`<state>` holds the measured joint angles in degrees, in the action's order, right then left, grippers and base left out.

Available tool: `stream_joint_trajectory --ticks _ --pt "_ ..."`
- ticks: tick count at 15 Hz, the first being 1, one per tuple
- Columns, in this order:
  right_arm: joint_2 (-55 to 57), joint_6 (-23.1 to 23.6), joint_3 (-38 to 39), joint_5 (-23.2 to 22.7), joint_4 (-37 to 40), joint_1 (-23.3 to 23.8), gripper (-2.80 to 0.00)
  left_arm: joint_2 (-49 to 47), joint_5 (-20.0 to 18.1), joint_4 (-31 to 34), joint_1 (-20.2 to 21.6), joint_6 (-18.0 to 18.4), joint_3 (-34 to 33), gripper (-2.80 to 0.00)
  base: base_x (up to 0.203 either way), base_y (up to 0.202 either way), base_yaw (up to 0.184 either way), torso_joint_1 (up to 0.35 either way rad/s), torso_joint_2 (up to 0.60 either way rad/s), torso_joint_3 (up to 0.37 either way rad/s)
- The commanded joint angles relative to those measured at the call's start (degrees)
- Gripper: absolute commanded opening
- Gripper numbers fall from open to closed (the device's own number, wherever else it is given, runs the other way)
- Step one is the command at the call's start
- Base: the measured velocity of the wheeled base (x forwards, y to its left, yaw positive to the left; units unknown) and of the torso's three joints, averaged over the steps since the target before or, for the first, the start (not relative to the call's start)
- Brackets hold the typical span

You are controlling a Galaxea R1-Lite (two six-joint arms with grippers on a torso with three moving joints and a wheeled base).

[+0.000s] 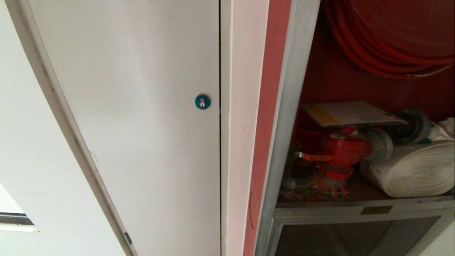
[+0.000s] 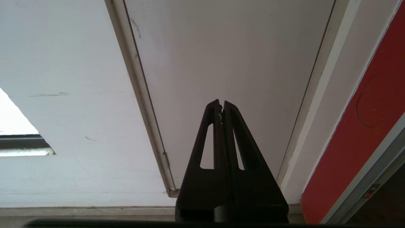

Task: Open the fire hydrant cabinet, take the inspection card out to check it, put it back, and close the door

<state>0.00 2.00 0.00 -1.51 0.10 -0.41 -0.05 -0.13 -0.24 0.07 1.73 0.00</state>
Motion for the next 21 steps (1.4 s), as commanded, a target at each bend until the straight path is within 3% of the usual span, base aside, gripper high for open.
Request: stream_joint_trajectory --ticks 1,9,13,15,18,21 --pt "0.1 -0.1 0.1 -0.1 0.1 0.0 -2.8 0.0 0.0 0.0 0.0 0.0 -0.1 -2.8 0.0 0.0 0.0 0.0 0.0 0.0" --pt "0.1 -0.2 -0.2 0.2 0.3 0.0 -2.8 0.0 0.0 0.0 0.0 0.0 -0.1 -2.8 0.0 0.0 0.0 0.0 0.0 0.0" --pt "4.1 -1.2 -7.7 0.2 2.5 0.0 -2.8 0.0 0.0 0.0 0.1 0.0 -0.1 -2.8 0.0 0.0 0.0 0.0 0.0 0.0" --pt "10.4 -5.8 -12.4 0.1 2.7 0.0 -2.8 0.0 0.0 0.0 0.0 0.0 -0.1 -2.8 0.0 0.0 0.0 0.0 0.0 0.0" --pt "21.6 -17.8 -19.9 -0.8 2.9 -0.1 -2.8 0.0 0.0 0.0 0.1 0.0 -0.1 -2.8 0.0 0.0 0.0 0.0 0.0 0.0" --pt "29.7 -25.2 -23.7 -2.7 2.5 -0.1 -2.8 0.0 0.0 0.0 0.0 0.0 -0.1 -2.8 0.0 0.0 0.0 0.0 0.0 0.0"
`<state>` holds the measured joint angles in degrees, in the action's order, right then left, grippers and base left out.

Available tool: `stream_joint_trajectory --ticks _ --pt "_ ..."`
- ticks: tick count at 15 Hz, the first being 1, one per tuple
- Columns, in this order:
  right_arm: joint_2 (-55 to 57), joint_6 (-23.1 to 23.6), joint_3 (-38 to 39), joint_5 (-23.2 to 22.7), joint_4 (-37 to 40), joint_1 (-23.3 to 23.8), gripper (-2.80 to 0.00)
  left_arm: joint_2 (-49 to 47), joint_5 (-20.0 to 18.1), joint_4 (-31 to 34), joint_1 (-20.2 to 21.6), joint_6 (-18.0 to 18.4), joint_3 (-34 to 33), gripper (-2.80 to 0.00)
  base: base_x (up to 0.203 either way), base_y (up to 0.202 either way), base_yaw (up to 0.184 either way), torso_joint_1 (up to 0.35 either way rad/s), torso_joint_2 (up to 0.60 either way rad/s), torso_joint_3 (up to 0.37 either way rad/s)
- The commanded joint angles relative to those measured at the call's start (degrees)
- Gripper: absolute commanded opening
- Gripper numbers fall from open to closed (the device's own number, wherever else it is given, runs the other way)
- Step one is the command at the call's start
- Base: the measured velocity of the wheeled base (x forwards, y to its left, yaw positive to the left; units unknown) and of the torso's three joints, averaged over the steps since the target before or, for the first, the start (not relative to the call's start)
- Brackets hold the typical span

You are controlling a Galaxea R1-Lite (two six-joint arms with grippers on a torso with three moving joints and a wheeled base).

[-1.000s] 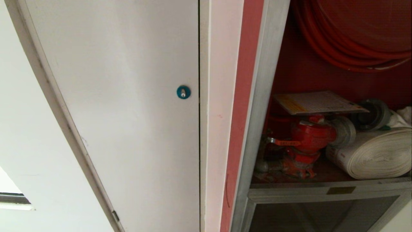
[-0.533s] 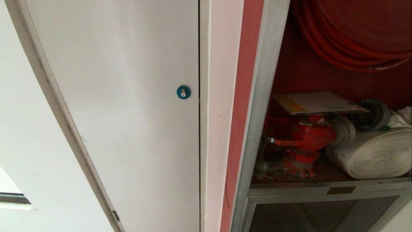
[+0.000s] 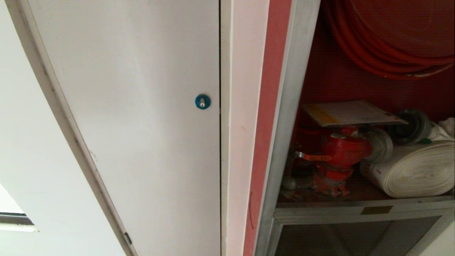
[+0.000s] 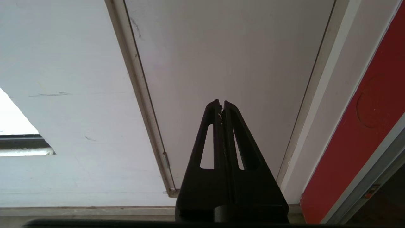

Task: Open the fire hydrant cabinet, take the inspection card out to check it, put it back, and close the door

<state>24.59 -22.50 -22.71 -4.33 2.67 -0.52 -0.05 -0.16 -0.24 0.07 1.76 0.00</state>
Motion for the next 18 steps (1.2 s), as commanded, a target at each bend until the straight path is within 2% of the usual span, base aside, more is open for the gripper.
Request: stream_joint_trajectory --ticks 1,4,8,16,18 --pt "7.8 -3.9 -2.5 -0.8 0.0 0.0 -2.8 0.0 0.0 0.0 0.0 0.0 -0.1 -2.8 0.0 0.0 0.0 0.0 0.0 0.0" --pt "15.8 -14.5 -6.4 -3.3 0.2 0.0 -2.8 0.0 0.0 0.0 0.0 0.0 -0.1 -2.8 0.0 0.0 0.0 0.0 0.0 0.0" --pt "27.1 -25.4 -9.5 -4.5 -0.1 -0.1 -2.8 0.0 0.0 0.0 0.0 0.0 -0.1 -2.8 0.0 0.0 0.0 0.0 0.0 0.0" --pt "34.9 -36.1 -14.9 -5.2 0.6 -0.1 -2.8 0.0 0.0 0.0 0.0 0.0 -0.1 -2.8 0.0 0.0 0.0 0.0 0.0 0.0" --pt "35.2 -38.6 -15.7 -6.9 0.2 -0.2 -2.8 0.0 0.0 0.0 0.0 0.0 -0.1 -2.8 0.0 0.0 0.0 0.0 0.0 0.0"
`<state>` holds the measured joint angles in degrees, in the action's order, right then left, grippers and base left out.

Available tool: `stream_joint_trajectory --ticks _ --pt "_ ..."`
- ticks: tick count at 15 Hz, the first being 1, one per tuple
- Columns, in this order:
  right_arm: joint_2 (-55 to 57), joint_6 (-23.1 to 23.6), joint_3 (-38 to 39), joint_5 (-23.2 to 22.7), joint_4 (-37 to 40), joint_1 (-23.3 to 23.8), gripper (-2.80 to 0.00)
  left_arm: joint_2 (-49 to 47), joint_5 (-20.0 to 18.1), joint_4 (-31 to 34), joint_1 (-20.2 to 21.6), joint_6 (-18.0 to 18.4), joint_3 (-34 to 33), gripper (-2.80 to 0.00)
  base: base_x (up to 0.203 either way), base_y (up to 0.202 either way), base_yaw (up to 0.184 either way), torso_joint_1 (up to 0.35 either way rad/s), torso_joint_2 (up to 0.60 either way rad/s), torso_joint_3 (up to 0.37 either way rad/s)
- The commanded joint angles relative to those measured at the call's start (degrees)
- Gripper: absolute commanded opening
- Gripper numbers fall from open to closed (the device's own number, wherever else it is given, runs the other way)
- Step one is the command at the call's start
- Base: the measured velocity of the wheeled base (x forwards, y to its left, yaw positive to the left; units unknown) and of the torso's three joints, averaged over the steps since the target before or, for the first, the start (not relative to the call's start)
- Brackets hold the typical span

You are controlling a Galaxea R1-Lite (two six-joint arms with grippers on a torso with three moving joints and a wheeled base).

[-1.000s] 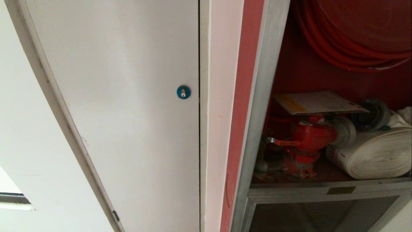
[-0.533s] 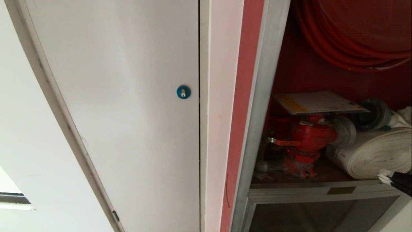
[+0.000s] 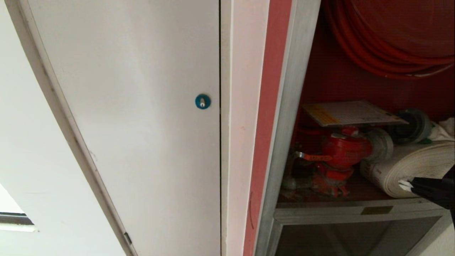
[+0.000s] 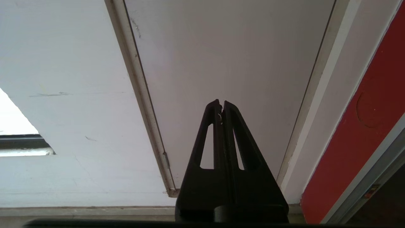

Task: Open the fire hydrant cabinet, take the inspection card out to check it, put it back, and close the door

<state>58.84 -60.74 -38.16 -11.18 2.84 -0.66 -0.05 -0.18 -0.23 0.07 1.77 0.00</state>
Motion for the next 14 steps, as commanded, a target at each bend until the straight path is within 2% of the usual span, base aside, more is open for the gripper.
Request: stream_joint_trajectory --ticks 1,6,10,11,13,14 --pt "1.0 -1.9 -1.2 -1.8 -0.1 0.0 -2.8 0.0 0.0 0.0 0.0 0.0 -0.1 -2.8 0.0 0.0 0.0 0.0 0.0 0.0" --pt "1.2 -9.9 -8.5 -13.0 -0.5 0.0 -2.8 0.0 0.1 0.0 0.0 0.0 -0.1 -2.8 0.0 0.0 0.0 0.0 0.0 0.0" --pt "3.2 -10.5 -9.1 -13.7 -2.4 -0.1 -2.8 0.0 0.0 0.0 0.0 0.0 -0.1 -2.8 0.0 0.0 0.0 0.0 0.0 0.0" --pt "3.3 -10.4 -8.9 -13.7 -2.6 -0.1 0.0 0.0 0.0 0.0 0.0 0.0 -0.1 -2.8 0.0 0.0 0.0 0.0 0.0 0.0" --pt "3.3 -10.5 -8.0 -13.7 -5.7 -0.6 0.0 0.0 0.0 0.0 0.0 0.0 -0.1 -2.8 0.0 0.0 0.0 0.0 0.0 0.0" --pt "3.4 -10.5 -6.7 -13.6 -8.0 -2.5 0.0 0.0 0.0 0.0 0.1 0.0 -0.1 -2.8 0.0 0.0 0.0 0.0 0.0 0.0"
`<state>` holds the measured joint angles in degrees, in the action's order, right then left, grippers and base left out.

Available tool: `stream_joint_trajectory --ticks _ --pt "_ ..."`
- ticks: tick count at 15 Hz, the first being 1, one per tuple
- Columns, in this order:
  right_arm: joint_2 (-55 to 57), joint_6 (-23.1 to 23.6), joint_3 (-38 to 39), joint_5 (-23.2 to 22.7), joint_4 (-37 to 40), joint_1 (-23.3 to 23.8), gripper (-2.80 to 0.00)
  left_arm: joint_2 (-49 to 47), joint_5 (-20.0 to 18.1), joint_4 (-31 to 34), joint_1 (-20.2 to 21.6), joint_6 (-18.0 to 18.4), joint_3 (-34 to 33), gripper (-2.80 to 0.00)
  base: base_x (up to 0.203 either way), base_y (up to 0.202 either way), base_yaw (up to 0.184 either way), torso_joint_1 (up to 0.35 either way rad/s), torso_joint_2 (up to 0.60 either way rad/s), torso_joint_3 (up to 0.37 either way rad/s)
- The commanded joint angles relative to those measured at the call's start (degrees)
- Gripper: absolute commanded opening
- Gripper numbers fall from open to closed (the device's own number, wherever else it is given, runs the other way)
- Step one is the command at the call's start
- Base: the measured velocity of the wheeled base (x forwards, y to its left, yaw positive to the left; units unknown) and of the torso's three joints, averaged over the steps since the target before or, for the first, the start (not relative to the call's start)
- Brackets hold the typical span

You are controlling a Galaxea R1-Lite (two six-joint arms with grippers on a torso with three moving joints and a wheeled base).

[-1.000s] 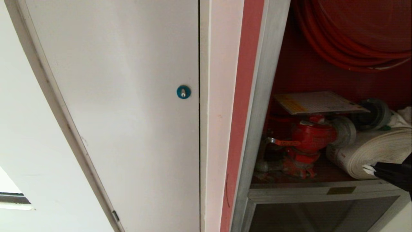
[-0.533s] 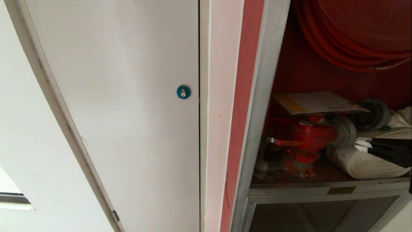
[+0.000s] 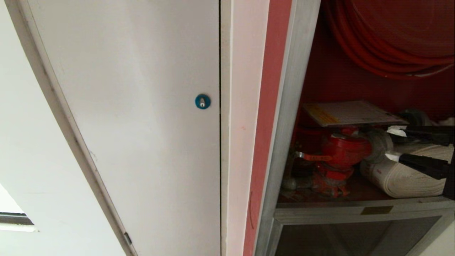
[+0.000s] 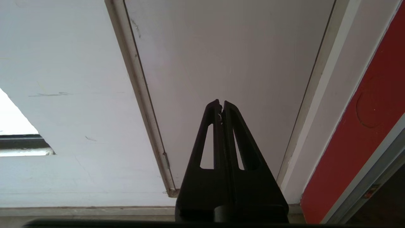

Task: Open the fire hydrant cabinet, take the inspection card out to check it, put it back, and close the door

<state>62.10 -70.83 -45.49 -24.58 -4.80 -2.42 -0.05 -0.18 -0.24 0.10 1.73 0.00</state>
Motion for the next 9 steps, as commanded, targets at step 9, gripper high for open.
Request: stream_joint_trajectory --ticks 9 --pt "13.5 1.3 1.3 21.1 -15.1 -14.7 0.0 0.0 0.0 0.0 0.0 0.0 -0.1 -2.8 0.0 0.0 0.0 0.0 0.0 0.0"
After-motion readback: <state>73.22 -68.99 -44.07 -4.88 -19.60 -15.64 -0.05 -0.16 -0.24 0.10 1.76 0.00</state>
